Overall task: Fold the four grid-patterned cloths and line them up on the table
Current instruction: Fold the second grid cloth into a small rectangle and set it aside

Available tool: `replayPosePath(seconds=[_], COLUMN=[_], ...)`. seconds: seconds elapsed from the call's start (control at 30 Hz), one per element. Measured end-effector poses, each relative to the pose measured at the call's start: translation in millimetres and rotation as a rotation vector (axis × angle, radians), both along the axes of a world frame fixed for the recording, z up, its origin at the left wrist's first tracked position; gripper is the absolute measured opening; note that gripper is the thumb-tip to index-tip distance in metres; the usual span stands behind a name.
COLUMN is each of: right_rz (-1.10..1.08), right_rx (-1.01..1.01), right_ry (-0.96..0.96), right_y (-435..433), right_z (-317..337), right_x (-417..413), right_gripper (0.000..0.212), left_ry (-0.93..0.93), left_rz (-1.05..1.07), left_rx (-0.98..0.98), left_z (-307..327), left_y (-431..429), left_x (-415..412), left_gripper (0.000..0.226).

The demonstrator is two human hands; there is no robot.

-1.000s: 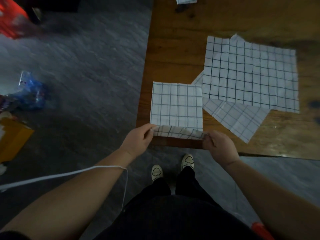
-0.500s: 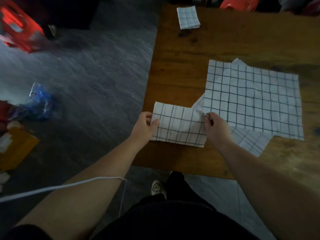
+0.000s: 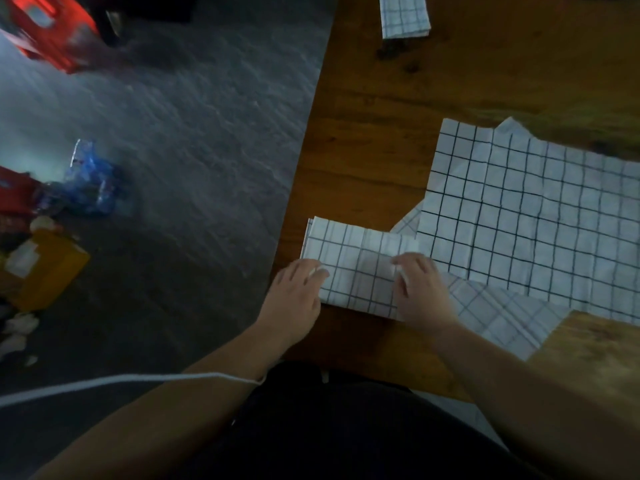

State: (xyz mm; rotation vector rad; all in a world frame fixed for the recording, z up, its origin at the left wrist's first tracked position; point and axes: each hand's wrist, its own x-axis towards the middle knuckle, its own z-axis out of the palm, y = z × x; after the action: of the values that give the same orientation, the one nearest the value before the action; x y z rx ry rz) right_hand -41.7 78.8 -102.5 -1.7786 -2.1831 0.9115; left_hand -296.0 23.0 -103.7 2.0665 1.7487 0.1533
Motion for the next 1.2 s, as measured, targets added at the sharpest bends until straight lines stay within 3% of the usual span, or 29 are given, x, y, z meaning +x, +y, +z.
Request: replayPosePath(seconds=[0.17, 0.37, 0.67, 0.87, 1.2], right_rz=[0.195, 0.141, 0.135, 0.297, 0.250], right_rx=[0.066, 0.017, 0.011, 0.020, -0.044], right_ry=[-0.150, -0.269, -0.375, -0.410, -0.444], right_y=[-39, -53, -75, -106, -121], right_z=[-9, -15, -17, -22, -27], right_x=[-6, -29, -36, -40, -33], right_gripper=[0.030, 0.047, 0.060, 0.064, 0.067], left_ry=[0.076, 0.163, 0.213, 0.251, 0.236], left_rz=[-0.203, -0.267, -0.311, -0.322, -0.302], left_rx=[-0.096, -0.056, -0.072, -0.112, -0.051], left_z=[-21, -33, -33, -36, -38], left_y=[-14, -19, -41, -47, -64], left_x=[0, -14, -20, -24, -32], left_gripper=[0.055, 0.064, 0.075, 0.074, 0.074])
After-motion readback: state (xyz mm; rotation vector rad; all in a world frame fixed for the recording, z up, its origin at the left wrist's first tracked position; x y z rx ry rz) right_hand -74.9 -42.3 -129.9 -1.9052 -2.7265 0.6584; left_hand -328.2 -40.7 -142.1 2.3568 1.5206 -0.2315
